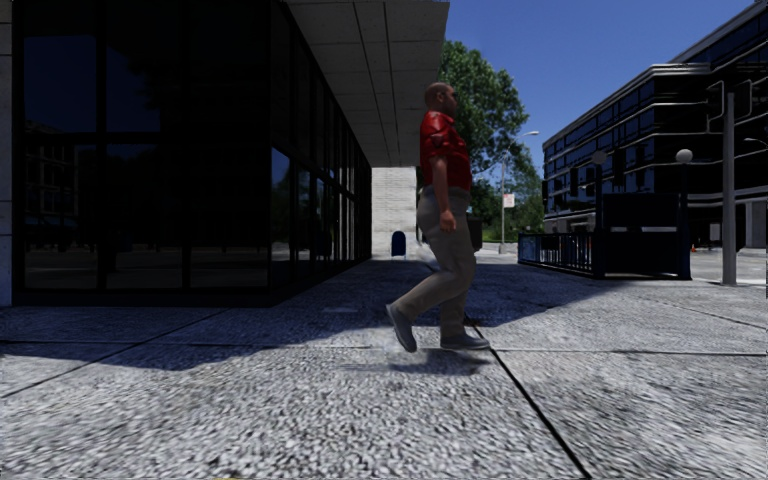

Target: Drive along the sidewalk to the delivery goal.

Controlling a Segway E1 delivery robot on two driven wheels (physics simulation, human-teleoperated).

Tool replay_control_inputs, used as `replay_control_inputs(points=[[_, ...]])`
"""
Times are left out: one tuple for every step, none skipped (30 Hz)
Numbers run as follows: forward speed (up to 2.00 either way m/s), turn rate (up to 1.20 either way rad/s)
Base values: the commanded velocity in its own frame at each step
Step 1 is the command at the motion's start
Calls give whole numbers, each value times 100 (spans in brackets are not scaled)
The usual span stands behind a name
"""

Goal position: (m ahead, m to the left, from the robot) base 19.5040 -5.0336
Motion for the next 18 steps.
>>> replay_control_inputs(points=[[87, 48], [92, 48], [95, 38], [97, 13], [98, 0], [98, 0], [98, 0], [98, 0], [98, 0], [107, 0], [107, 0], [200, 0], [200, 0], [200, 0], [200, 0], [200, 0], [200, 0], [200, 0]])
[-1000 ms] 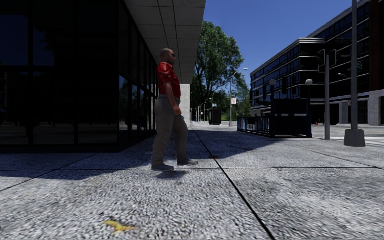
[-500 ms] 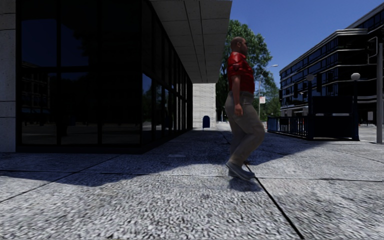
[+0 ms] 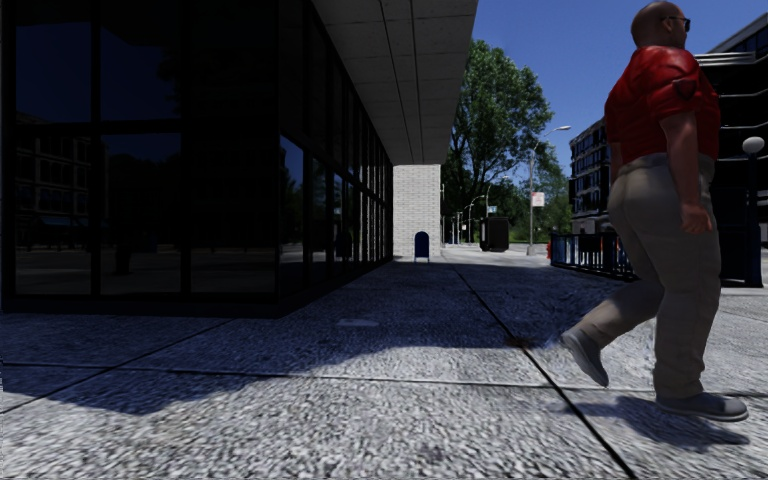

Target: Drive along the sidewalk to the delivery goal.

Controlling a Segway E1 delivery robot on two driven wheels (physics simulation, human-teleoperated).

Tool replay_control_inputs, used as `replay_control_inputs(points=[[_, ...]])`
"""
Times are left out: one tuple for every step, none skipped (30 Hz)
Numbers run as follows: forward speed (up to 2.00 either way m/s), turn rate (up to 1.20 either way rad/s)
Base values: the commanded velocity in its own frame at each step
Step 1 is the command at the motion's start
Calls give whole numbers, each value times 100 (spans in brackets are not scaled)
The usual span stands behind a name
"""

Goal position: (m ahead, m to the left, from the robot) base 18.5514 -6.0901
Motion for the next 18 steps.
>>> replay_control_inputs(points=[[200, 0], [200, 0], [200, 0], [200, 0], [200, 0], [200, 0], [200, 0], [200, 0], [200, 0], [200, -11], [200, -11], [200, -19], [200, -32], [200, -41], [200, -44], [200, -44], [200, -45], [200, -45]])
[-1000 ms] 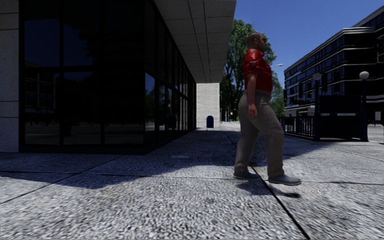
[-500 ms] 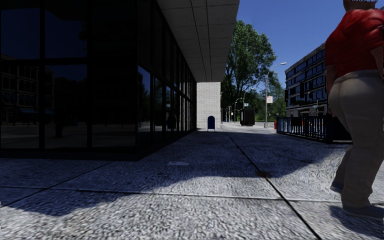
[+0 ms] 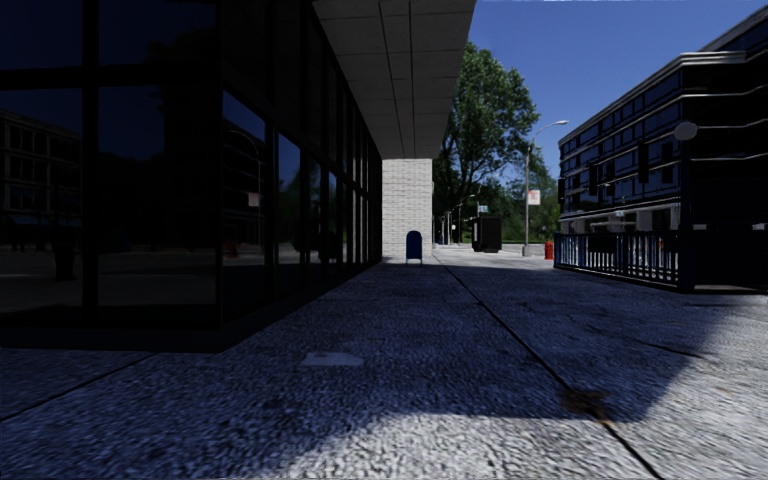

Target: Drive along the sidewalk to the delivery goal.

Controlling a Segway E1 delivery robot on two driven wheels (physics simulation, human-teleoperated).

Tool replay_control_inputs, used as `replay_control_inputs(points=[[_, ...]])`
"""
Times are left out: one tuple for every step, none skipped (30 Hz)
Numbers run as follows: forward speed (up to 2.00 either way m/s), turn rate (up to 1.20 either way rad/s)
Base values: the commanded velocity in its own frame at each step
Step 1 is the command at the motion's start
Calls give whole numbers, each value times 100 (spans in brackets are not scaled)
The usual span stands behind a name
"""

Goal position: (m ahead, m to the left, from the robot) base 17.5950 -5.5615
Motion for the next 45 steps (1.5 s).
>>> replay_control_inputs(points=[[200, -45], [200, -45], [200, -45], [200, -45], [200, -45], [200, -45], [200, -45], [200, -45], [200, -45], [200, -45], [200, -45], [200, -45], [200, -45], [200, -45], [200, -45], [200, -45], [200, -45], [200, -45], [200, -45], [200, -45], [200, -45], [200, -45], [200, -45], [200, -45], [200, -45], [200, -45], [200, -45], [200, -45], [200, -45], [200, -45], [200, -45], [200, -45], [200, -45], [200, -45], [200, -45], [200, -41], [200, -41], [200, 0], [200, 0], [200, 0], [200, 0], [200, 0], [200, 0], [200, 0], [200, 0]])
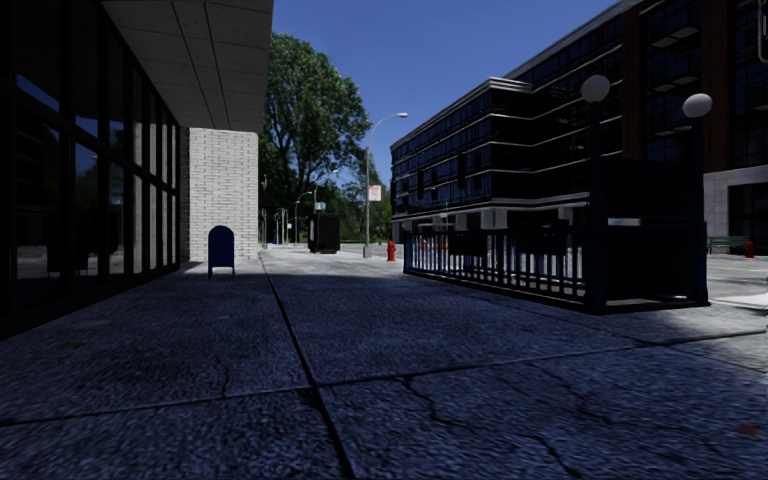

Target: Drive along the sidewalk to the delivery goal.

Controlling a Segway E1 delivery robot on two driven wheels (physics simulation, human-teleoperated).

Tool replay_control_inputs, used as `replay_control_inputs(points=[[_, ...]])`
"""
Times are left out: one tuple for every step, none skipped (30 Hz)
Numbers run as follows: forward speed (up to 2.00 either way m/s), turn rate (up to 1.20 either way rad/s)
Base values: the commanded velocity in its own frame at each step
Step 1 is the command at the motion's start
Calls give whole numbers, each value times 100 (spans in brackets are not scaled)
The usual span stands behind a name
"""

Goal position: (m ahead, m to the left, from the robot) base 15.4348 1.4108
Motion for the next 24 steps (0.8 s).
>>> replay_control_inputs(points=[[200, 0], [200, 0], [200, 0], [200, 0], [200, 0], [200, 0], [200, 0], [200, 0], [200, 0], [200, 0], [200, 0], [200, 0], [200, 0], [200, 0], [200, 0], [200, 0], [200, 0], [200, 0], [200, 0], [200, 0], [200, 0], [200, 0], [200, 0], [200, 0]])
